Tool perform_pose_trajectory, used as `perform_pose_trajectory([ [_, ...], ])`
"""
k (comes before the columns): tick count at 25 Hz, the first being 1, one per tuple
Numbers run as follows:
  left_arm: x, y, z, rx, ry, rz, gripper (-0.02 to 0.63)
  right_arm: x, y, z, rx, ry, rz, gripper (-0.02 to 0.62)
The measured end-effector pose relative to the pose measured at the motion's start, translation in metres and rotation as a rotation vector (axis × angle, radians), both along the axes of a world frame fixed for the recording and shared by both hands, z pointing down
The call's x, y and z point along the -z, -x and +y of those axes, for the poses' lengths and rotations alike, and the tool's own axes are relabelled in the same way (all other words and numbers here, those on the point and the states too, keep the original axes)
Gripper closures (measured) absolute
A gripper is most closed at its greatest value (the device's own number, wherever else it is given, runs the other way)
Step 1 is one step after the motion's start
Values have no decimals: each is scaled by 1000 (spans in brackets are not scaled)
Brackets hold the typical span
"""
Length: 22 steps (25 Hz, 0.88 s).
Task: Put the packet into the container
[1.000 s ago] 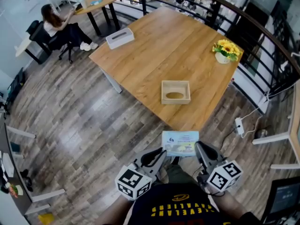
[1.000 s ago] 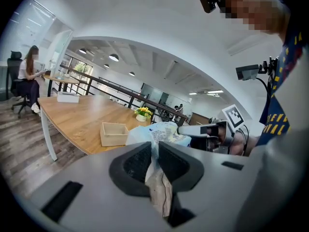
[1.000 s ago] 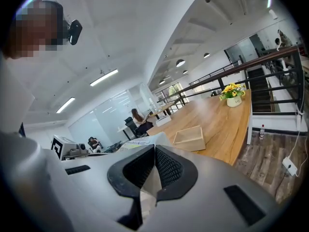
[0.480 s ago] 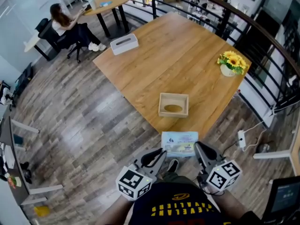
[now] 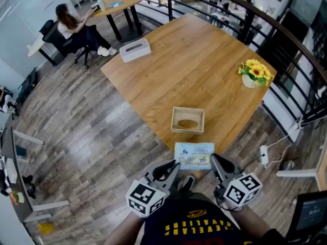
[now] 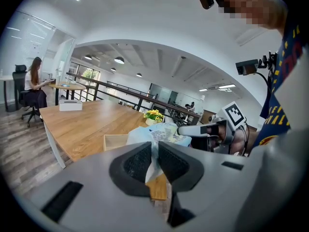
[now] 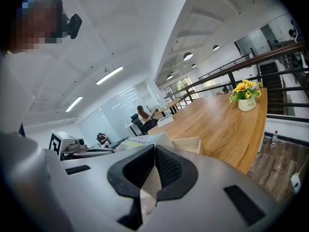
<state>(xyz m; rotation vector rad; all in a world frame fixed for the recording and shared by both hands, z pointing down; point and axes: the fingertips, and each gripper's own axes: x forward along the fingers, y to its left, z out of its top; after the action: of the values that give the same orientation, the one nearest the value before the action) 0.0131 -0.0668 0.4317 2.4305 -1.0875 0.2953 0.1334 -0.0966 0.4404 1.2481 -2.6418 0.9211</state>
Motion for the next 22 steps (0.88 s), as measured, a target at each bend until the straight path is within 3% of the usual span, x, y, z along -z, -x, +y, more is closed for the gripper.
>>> perform_pose_trajectory([
  [22,-24,34,-112,-155,-21,-42,563,-15,32,-99,-122,18,101,578],
])
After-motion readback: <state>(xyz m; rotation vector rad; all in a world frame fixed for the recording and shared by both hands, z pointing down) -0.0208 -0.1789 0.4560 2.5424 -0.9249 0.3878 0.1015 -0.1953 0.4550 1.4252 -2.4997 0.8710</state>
